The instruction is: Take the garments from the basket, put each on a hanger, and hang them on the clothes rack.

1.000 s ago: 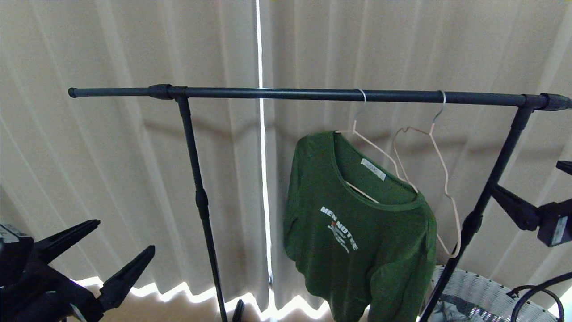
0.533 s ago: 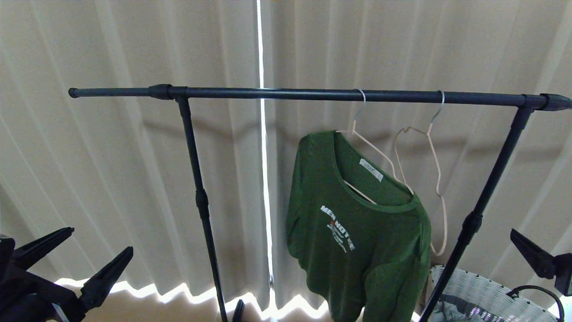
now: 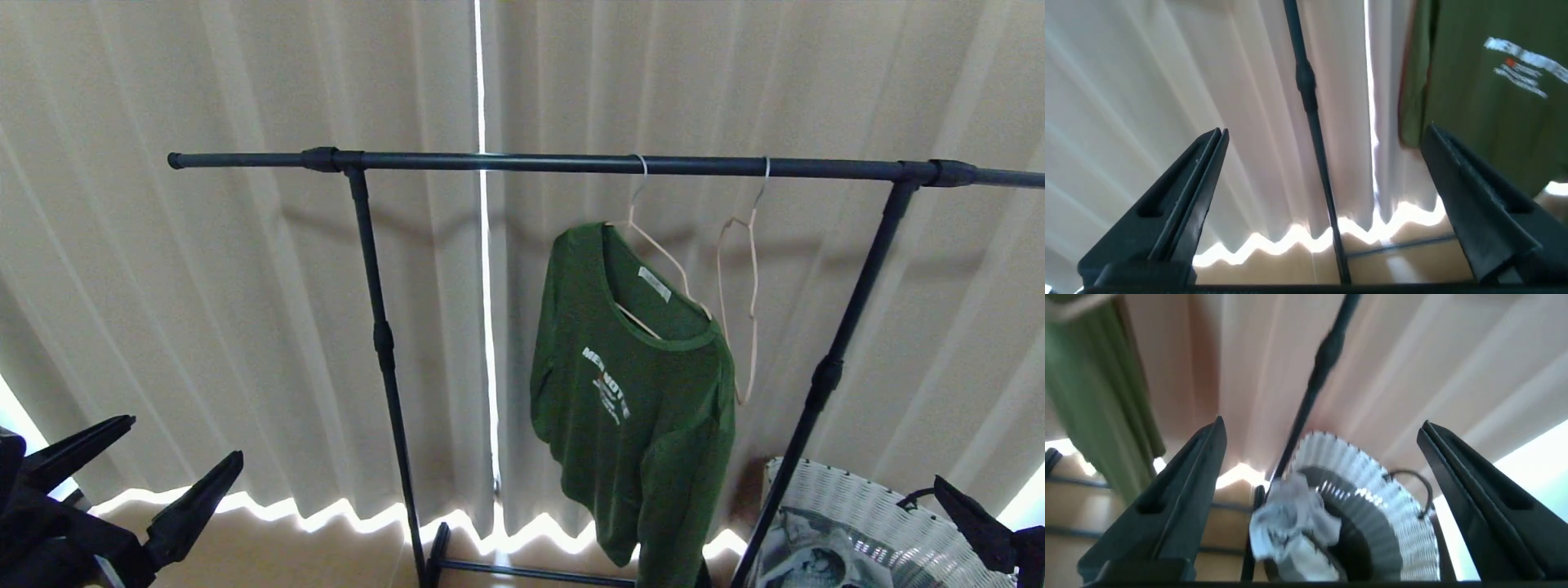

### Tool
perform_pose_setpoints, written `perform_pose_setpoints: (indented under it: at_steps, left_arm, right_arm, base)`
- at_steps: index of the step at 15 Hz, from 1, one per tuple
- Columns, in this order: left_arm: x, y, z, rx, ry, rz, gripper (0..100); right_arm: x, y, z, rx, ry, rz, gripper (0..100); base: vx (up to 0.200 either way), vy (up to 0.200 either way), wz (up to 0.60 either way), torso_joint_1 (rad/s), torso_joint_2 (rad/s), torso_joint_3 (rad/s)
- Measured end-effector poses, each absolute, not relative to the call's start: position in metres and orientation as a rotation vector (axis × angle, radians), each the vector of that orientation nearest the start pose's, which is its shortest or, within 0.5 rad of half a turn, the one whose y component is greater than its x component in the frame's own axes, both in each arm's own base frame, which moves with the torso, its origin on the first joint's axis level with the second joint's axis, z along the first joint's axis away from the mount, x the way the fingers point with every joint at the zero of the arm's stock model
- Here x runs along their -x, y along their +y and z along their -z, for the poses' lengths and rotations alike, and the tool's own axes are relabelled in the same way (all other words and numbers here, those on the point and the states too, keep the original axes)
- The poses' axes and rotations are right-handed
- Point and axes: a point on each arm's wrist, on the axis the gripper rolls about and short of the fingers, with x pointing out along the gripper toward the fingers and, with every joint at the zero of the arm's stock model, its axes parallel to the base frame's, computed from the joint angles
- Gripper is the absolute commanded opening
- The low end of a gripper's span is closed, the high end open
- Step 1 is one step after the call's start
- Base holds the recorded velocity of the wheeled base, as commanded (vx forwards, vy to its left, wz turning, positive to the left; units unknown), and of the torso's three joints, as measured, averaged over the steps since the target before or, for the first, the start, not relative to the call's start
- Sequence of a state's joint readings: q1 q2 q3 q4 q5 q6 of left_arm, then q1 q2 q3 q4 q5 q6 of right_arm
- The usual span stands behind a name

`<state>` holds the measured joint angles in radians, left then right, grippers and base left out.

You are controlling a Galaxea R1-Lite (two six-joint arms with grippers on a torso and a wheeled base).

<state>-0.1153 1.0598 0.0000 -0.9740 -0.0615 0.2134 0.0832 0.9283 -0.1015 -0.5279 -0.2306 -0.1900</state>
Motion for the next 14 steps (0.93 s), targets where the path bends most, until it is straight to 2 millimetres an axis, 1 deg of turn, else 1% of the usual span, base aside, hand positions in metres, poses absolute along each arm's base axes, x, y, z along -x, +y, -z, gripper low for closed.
perform_pose_setpoints:
  at_steps: [5, 10, 14]
  left_arm:
    - [-0.099, -0.013, -0.14, -0.215, 0.043, 0.183, 100]
    - [-0.093, -0.013, -0.137, -0.218, 0.065, 0.197, 100]
    - [-0.098, -0.024, -0.138, -0.215, 0.075, 0.296, 100]
  right_arm:
    - [-0.085, 0.002, -0.13, 0.236, 0.297, 0.127, 100]
    - [-0.082, 0.001, -0.125, 0.244, 0.315, 0.126, 100]
    - [-0.081, 0.001, -0.123, 0.249, 0.321, 0.124, 100]
  base:
    - [-0.2, 0.0, 0.0, 0.0, 0.0, 0.0]
    - [0.0, 0.0, 0.0, 0.0, 0.0, 0.0]
    - [0.0, 0.0, 0.0, 0.0, 0.0, 0.0]
